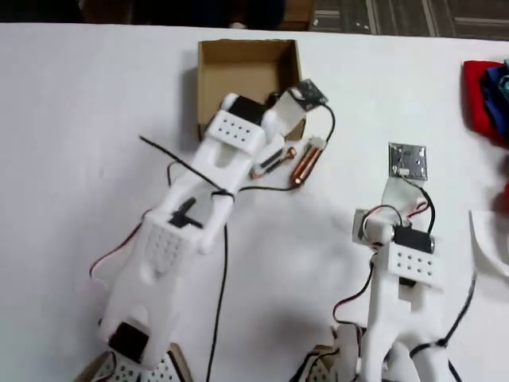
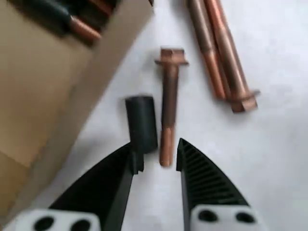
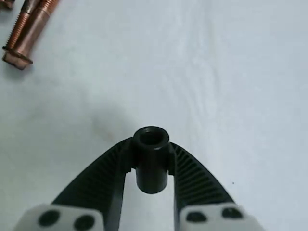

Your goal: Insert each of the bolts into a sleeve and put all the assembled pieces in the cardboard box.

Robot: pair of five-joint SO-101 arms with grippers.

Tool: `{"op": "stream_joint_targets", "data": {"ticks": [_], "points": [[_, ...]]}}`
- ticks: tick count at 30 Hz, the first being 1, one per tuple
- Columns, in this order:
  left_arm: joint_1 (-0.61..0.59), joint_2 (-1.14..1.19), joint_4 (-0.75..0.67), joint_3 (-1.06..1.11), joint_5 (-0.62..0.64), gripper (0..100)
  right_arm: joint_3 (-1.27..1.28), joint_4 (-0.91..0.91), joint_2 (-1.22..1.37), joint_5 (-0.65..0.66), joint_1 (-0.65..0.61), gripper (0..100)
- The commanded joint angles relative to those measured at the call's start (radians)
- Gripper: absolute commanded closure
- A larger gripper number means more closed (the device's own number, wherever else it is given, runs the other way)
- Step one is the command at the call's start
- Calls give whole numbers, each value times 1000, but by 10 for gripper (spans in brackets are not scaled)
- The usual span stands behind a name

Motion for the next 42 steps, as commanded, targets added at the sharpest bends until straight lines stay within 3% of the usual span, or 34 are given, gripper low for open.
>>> {"op": "stream_joint_targets", "data": {"ticks": [1, 5, 9, 29, 33, 39, 42], "points": [[11, 87, 8, -228, 28, 861, -5, -70, 54, -2, 13, 975], [20, 193, 8, -404, 141, 861, -5, -107, 113, -2, 13, 975], [58, 269, 8, -487, 149, 861, -6, -110, 130, -2, 13, 975], [44, 356, -83, -490, 147, 865, -6, -122, 137, -2, 13, 975], [46, 353, -21, -490, 138, 866, -6, -120, 137, -2, 13, 975], [52, 351, 157, -490, -18, 867, -6, -119, 137, -2, 13, 975], [52, 353, 213, -490, -49, 925, -6, -119, 134, -2, 13, 975]]}}
